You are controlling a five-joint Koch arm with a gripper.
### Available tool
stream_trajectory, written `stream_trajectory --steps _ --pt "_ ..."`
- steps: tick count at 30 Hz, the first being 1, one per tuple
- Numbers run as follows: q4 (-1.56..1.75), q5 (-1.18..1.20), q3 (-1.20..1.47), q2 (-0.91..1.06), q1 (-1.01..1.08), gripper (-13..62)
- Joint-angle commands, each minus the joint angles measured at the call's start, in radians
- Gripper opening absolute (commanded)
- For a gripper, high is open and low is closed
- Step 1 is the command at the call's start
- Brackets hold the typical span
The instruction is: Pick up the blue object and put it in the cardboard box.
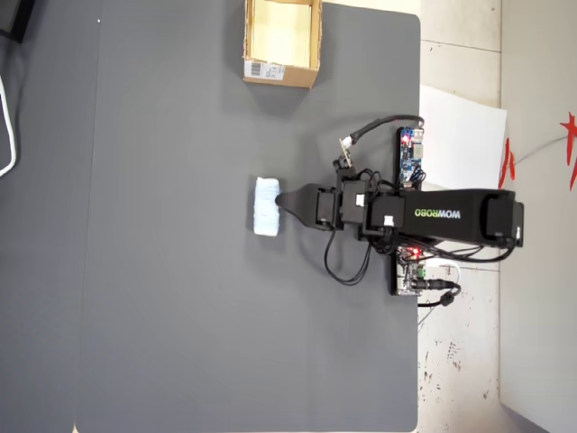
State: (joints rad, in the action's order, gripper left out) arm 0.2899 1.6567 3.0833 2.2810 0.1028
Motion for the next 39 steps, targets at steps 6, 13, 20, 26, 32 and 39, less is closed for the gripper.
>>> stream_trajectory --steps 6,13,20,26,32,39 --pt "0.095 0.209 0.037 0.089 -0.002 34.5" --pt "0.086 0.273 0.037 0.091 -0.002 34.3" --pt "0.051 0.319 0.037 0.091 -0.002 34.5" --pt "0.028 0.308 0.037 0.089 -0.002 34.9" --pt "0.002 0.249 0.037 0.089 -0.002 34.6" --pt "-0.063 0.126 0.034 0.089 0.0 34.1"
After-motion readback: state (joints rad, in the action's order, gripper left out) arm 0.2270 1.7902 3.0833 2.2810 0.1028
